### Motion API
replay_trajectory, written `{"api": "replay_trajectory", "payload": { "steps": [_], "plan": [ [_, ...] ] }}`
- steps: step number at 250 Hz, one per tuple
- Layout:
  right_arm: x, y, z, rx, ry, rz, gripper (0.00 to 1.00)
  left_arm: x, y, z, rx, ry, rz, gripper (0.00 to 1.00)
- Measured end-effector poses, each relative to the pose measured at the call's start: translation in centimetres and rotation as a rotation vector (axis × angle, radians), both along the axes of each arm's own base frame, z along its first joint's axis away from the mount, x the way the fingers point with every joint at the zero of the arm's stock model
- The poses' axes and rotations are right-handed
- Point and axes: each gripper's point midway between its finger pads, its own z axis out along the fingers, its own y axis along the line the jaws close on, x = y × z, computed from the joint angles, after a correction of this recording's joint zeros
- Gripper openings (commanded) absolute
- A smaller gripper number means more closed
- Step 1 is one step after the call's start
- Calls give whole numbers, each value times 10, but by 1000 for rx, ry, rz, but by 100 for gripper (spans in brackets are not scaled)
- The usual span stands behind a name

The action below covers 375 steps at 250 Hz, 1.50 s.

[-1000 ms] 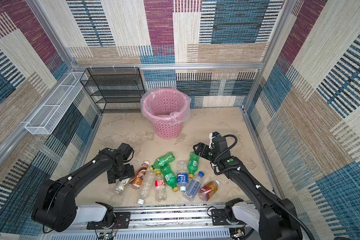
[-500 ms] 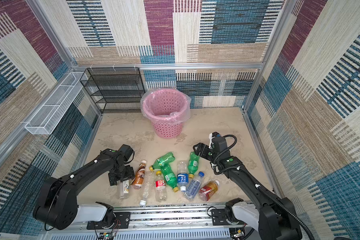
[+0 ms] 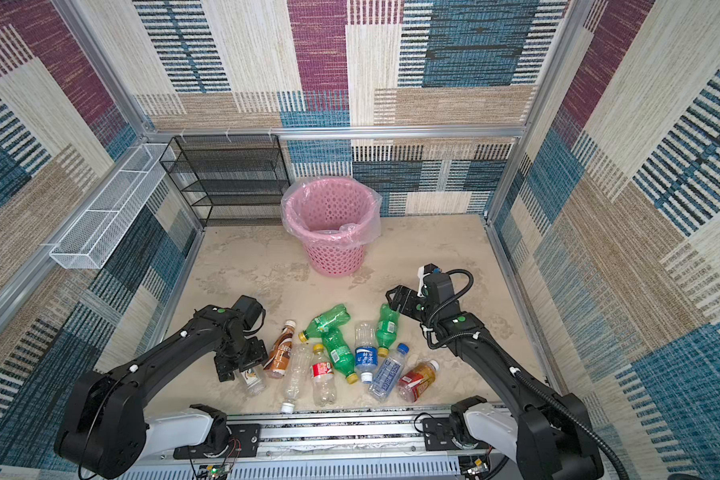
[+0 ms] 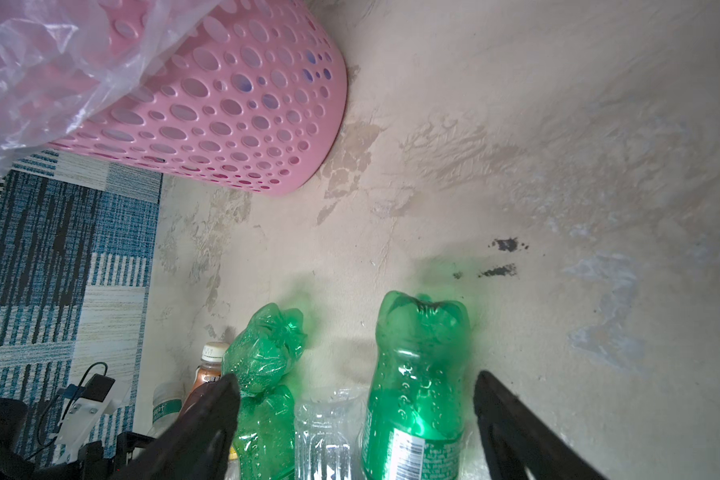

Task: Throw the plastic bottles in the bin
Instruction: 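Close the left gripper on the clear green-label water bottle, then carry the green-label bottle with the left gripper and release it into the pink bin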

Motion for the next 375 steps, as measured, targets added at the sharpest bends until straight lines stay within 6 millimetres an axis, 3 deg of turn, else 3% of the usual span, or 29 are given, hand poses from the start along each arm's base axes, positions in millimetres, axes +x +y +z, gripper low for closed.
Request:
{"api": "replay_trajectory", "payload": {
  "steps": [76, 119, 178, 221, 246, 272, 291, 315, 332, 344, 356, 375],
  "plan": [
    [-2, -1, -5, -3, 8, 0, 87, -6, -4, -1, -25, 7, 22, 61],
    [-2, -1, -5, -2, 8, 0, 87, -4, -5, 5, -36, -22, 30, 57],
    [-2, -1, -4, -2, 6, 0, 87, 15, -10, 39, -62, -121, 44, 55],
    [-2, -1, -3, 0, -1, 0, 87, 48, -19, 75, -85, -229, 43, 53],
    [-2, -1, -1, 2, -8, 0, 87, 78, -30, 108, -122, -324, 34, 51],
    [-2, -1, 1, 4, -12, -1, 87, 120, -50, 156, -200, -458, 4, 50],
    [-1, -1, 7, 7, -22, -1, 87, 165, -73, 208, -276, -579, -32, 50],
    [4, 0, 21, 12, -54, -7, 87, 233, -106, 291, -376, -790, -90, 54],
    [8, -1, 35, 14, -77, -14, 87, 284, -130, 335, -436, -914, -138, 70],
    [10, 0, 45, 18, -95, -15, 88, 321, -142, 354, -467, -996, -161, 100],
    [10, 0, 52, 19, -109, -15, 88, 352, -149, 361, -515, -1048, -165, 99],
    [9, -5, 56, 6, -119, -31, 88, 384, -132, 352, -549, -1065, -107, 98]
  ]
}}
